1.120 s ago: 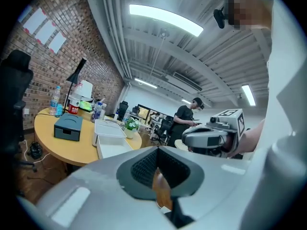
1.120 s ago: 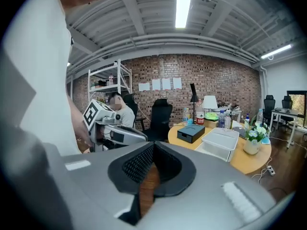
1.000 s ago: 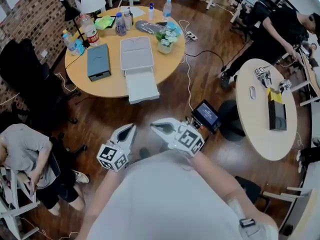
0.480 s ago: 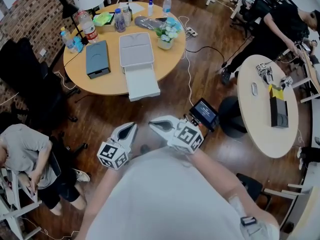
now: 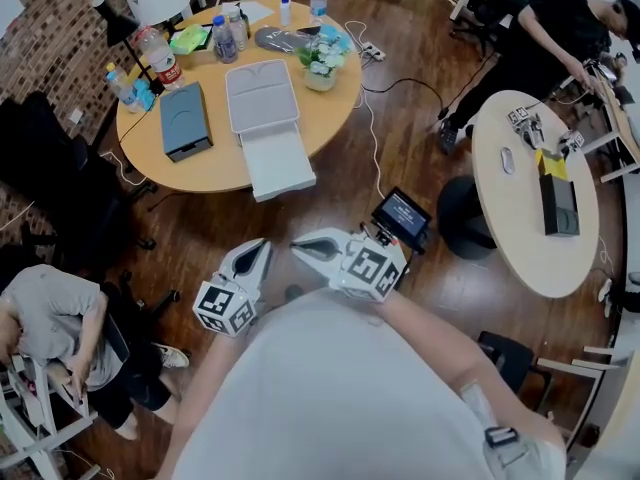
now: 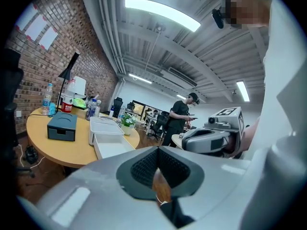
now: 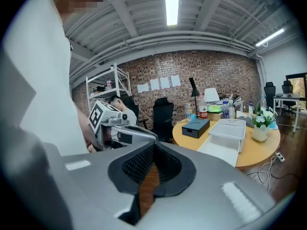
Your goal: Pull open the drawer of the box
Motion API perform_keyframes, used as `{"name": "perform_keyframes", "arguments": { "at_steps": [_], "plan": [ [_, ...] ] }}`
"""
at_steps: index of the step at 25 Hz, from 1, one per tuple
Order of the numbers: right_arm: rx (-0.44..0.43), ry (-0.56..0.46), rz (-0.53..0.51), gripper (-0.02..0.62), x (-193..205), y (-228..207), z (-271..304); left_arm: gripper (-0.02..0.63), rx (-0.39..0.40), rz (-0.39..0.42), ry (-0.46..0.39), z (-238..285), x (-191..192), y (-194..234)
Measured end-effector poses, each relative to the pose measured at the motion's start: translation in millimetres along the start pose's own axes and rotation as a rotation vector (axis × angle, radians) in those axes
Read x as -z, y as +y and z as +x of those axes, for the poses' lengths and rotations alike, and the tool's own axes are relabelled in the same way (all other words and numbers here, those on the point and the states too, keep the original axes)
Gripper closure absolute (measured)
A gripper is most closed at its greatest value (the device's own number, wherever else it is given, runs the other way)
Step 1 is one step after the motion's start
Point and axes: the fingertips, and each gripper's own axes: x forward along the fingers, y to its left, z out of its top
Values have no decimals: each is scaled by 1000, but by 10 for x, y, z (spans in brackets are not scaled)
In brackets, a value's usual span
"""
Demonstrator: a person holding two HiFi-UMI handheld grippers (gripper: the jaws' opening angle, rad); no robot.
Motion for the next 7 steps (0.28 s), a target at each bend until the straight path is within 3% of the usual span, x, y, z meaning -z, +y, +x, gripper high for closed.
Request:
{"name": "perform_keyframes", "arguments": {
  "at_steps": [7],
  "plan": [
    [-4,-35,-14,591,-28,40,45,603,22,4,15,11,82,-27]
  ]
}}
